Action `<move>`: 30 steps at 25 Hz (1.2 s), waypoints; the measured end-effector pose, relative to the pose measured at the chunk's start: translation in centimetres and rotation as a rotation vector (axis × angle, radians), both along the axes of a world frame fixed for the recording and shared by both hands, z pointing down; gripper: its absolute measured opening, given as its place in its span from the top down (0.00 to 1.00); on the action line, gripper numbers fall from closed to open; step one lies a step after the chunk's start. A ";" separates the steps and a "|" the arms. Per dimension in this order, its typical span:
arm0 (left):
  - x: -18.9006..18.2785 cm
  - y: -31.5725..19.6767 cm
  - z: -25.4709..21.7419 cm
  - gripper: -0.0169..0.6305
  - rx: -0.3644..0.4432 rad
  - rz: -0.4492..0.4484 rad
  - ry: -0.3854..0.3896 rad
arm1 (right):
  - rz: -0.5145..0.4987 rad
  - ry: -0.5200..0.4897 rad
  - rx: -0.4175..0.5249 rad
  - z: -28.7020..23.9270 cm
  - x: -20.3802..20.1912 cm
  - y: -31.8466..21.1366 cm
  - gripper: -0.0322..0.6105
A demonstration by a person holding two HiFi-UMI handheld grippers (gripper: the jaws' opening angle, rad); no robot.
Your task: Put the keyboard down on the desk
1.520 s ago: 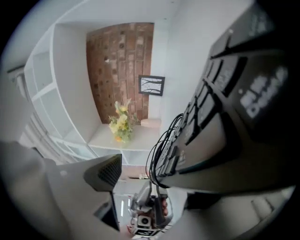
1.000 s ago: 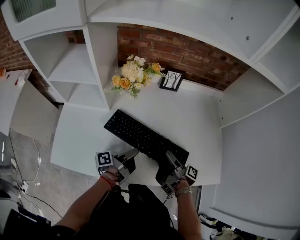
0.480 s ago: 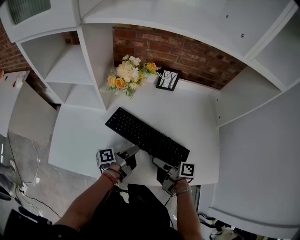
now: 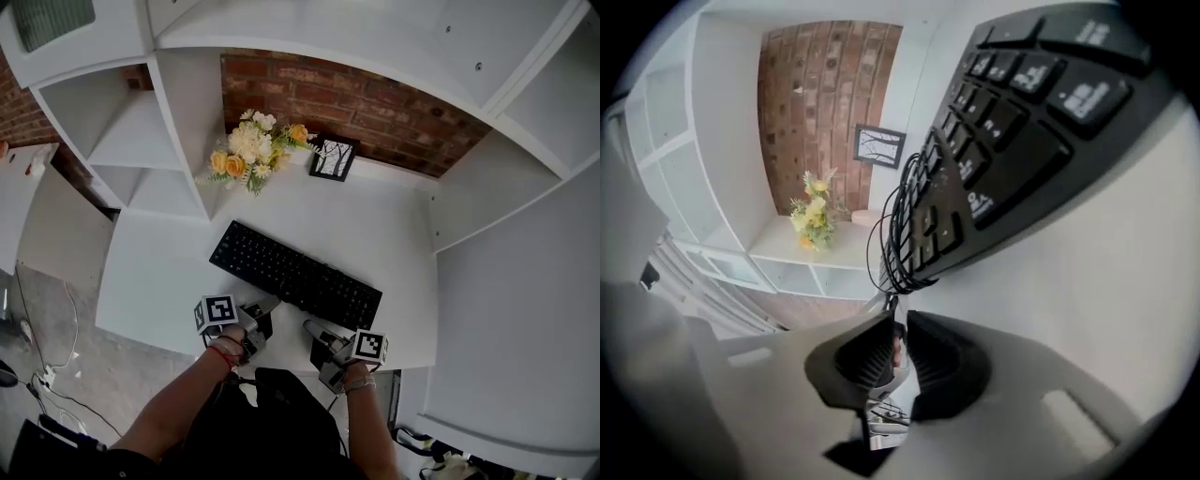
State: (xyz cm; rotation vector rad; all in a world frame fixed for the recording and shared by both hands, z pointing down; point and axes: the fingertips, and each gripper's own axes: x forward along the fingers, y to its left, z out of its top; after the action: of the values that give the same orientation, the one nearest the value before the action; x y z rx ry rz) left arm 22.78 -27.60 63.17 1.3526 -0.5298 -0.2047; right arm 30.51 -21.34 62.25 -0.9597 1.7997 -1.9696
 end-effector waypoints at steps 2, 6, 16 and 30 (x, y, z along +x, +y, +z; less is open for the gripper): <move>0.0 0.1 0.2 0.95 -0.008 0.008 -0.023 | 0.021 0.031 -0.014 0.2 0.3 0.2 0.93; -0.2 0.3 0.5 0.98 -0.022 0.048 -0.083 | 0.039 0.052 0.001 0.0 0.6 0.1 0.95; -1.1 1.3 -0.4 0.99 0.088 0.234 -0.245 | 0.000 0.207 0.130 -0.9 -0.2 -0.3 0.95; -6.0 -0.7 -5.5 0.99 0.659 0.261 -0.623 | -0.041 0.788 0.572 -6.2 -0.4 -1.9 0.95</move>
State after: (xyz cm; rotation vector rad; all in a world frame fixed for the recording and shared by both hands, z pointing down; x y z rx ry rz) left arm 16.75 -28.25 57.70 2.1298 -0.8354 0.2994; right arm 30.14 -23.26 56.00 -1.5996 2.5765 -0.9908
